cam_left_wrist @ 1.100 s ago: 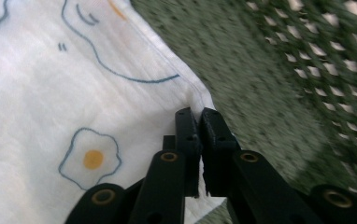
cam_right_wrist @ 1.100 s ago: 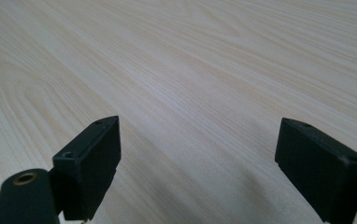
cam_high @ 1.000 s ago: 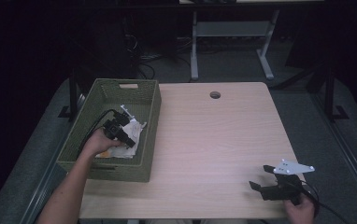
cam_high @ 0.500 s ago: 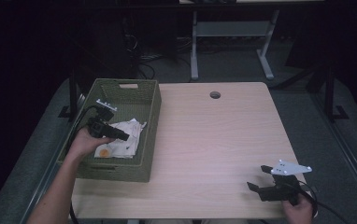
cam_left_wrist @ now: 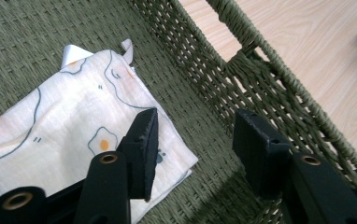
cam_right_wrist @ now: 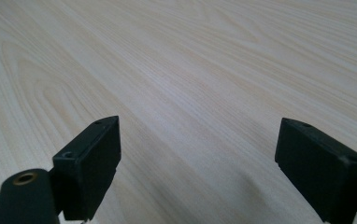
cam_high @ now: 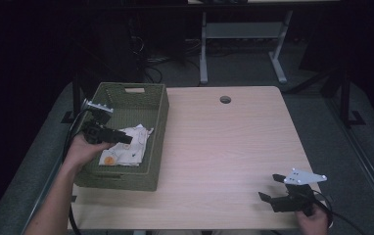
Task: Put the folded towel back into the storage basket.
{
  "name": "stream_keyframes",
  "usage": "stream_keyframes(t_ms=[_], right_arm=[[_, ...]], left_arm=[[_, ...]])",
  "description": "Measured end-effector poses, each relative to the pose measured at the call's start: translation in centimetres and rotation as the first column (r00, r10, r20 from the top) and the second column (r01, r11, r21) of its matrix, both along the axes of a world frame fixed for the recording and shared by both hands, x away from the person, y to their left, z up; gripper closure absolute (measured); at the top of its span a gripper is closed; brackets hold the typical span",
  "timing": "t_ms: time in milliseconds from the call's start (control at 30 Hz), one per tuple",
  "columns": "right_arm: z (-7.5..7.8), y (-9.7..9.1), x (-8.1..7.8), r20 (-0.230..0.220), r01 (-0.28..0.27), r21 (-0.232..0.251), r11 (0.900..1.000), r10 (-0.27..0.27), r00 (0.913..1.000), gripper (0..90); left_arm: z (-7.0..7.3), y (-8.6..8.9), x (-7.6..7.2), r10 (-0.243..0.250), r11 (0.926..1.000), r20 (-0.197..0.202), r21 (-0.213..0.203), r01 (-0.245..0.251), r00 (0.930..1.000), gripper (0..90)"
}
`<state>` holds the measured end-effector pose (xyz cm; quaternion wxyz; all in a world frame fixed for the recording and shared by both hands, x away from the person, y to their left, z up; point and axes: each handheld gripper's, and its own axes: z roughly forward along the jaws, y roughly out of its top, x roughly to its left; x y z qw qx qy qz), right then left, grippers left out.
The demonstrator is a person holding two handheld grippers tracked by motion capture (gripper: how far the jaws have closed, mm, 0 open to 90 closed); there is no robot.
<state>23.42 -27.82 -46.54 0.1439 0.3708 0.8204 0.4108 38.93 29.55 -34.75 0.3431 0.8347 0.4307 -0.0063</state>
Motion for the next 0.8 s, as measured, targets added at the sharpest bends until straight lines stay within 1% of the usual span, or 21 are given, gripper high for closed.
stream_keyframes(t_ms=[67,133,267,367,533,700,800], right_arm=[[0.1,0.0,-0.1,0.004,-0.002,0.001,1.0,0.002,1.0,14.0],[0.1,0.0,-0.1,0.008,-0.003,0.001,1.0,0.003,1.0,14.0],[0.2,0.0,0.0,0.008,-0.002,0.005,1.0,0.002,1.0,14.0],[0.1,-0.1,0.1,0.01,-0.006,0.007,1.0,0.006,0.9999,14.0],[0.2,-0.3,0.1,0.015,-0.011,0.016,0.9998,0.011,0.9998,14.0],[0.3,-0.5,0.1,0.015,-0.014,0.02,0.9997,0.014,0.9998,14.0],[0.3,-0.6,0.1,0.019,-0.012,0.021,0.9997,0.011,0.9998,14.0]], left_arm=[[0.1,0.1,-0.1,0.003,0.9999,0.004,-0.011,-0.003,1.0,49.5],[0.2,0.1,-0.3,0.012,0.9995,0.013,-0.03,-0.012,0.9998,49.4],[0.3,0.1,-0.6,0.018,0.9994,0.02,-0.029,-0.017,0.9997,48.2],[0.6,0.0,-0.9,0.032,0.9983,0.023,-0.05,-0.031,0.9992,47.8],[1.0,-0.4,-1.2,0.031,0.998,0.03,-0.056,-0.03,0.999,47.4],[1.8,-1.3,-1.4,0.031,0.9985,0.042,-0.047,-0.029,0.9986,46.1],[2.1,-1.6,-1.5,0.028,0.9985,0.047,-0.05,-0.025,0.9985,45.9]])
